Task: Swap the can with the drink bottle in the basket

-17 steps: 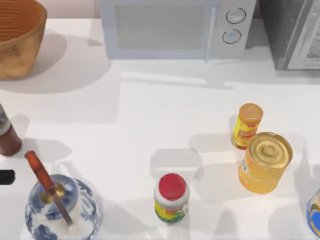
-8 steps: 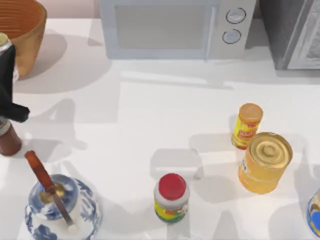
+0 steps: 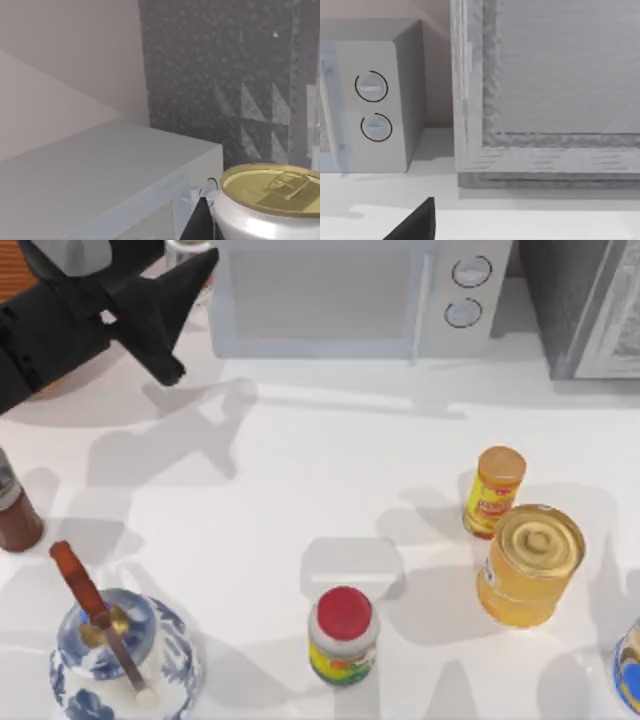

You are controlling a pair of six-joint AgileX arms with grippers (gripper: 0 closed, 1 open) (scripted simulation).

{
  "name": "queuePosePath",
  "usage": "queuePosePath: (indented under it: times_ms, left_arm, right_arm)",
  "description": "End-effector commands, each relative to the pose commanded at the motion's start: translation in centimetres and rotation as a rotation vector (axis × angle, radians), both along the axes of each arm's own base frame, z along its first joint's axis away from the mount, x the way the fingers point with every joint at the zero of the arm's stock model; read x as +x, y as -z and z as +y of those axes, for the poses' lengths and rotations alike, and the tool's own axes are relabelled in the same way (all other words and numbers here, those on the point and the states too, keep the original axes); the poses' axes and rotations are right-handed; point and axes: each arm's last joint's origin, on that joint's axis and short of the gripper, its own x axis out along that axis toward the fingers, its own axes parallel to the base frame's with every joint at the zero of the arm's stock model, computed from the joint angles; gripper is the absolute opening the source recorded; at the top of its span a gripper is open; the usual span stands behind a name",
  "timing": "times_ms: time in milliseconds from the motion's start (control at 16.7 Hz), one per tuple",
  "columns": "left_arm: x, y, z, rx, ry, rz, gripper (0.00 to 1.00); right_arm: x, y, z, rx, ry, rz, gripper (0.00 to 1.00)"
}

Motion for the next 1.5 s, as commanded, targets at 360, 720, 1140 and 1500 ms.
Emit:
queuePosePath:
  times_ms: [360, 720, 1140, 1500]
  left_arm:
    - [7.0, 8.4, -6.2, 0.024, 0.357, -0.002, 0.00]
    - [7.7, 18.9, -10.8, 0.046, 0.629, 0.052, 0.00]
    - [6.4, 23.5, -12.1, 0.053, 0.727, 0.107, 0.00]
    - [6.4, 23.5, -12.1, 0.053, 0.727, 0.107, 0.23]
  right_arm:
    - [0.0, 0.0, 0.0, 0.000, 0.000, 0.000, 1.00]
    - [0.0, 0.0, 0.0, 0.000, 0.000, 0.000, 1.00]
    - [0.0, 0.0, 0.0, 0.000, 0.000, 0.000, 1.00]
    - [0.0, 0.0, 0.0, 0.000, 0.000, 0.000, 1.00]
